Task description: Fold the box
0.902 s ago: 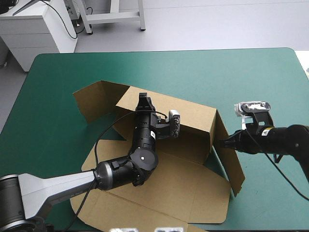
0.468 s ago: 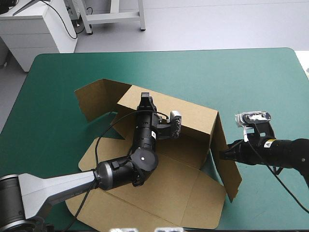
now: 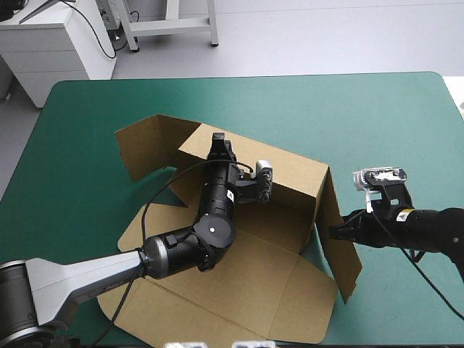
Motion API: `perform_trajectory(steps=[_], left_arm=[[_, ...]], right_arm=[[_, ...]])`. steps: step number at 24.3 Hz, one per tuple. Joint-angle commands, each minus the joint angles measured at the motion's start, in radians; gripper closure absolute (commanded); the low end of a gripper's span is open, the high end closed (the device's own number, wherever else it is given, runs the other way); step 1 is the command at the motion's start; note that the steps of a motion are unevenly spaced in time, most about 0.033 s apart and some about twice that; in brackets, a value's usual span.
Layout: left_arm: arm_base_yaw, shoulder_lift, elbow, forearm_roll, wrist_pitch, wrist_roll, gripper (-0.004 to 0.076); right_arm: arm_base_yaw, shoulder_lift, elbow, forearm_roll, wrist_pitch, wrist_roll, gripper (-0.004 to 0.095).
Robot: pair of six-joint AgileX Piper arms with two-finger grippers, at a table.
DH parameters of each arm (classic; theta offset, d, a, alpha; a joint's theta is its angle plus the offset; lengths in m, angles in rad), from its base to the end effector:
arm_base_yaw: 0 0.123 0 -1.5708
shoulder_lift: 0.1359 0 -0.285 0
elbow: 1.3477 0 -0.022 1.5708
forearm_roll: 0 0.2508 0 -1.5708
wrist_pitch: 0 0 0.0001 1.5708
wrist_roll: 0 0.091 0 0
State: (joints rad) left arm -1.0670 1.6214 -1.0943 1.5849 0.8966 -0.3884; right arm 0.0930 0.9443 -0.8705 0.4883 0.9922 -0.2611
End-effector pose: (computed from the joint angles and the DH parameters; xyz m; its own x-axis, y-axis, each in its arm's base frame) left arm 0.2269 -0.2642 0.2929 0.1186 0.9926 -0.0274 0.2573 -0.0041 0.9663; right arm 0.1627 0.0511 0.3331 -0.7993 -0.0546 -0.5985 -0.3049 0.8950 0.3256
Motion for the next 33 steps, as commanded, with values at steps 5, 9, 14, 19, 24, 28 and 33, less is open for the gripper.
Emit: perform_trajectory(steps=[5, 9, 14, 19, 24, 28, 33], left_arm=[[0.001, -0.044, -0.068, 0.062, 0.022, -0.02, 0.0715], [0.001, -0.044, -0.068, 0.062, 0.019, -0.02, 0.0715], [0.001, -0.044, -0.068, 0.054, 0.019, -0.033, 0.0715], [0.001, -0.044, -0.068, 0.054, 0.019, -0.042, 0.0716], [0.001, -0.044, -0.068, 0.054, 0.019, -0.042, 0.0716], [0.001, -0.044, -0.068, 0.054, 0.019, -0.042, 0.0716], [0.001, -0.044, -0.068, 0.054, 0.019, -0.042, 0.0716]], right_arm=[[-0.008, -0.013, -0.028, 0.049, -0.022, 0.0, 0.0928], [-0.008, -0.013, -0.028, 0.051, -0.024, 0.003, 0.0928], [-0.006, -0.013, -0.025, 0.061, -0.064, 0.0, 0.0926], [-0.006, -0.045, 0.154, 0.317, -0.284, -0.242, 0.0926], [-0.006, -0.055, 0.283, 0.484, -0.331, -0.451, 0.0926], [-0.006, -0.055, 0.285, 0.548, -0.307, -0.63, 0.0926], [-0.006, -0.055, 0.285, 0.558, -0.251, -0.661, 0.0923]])
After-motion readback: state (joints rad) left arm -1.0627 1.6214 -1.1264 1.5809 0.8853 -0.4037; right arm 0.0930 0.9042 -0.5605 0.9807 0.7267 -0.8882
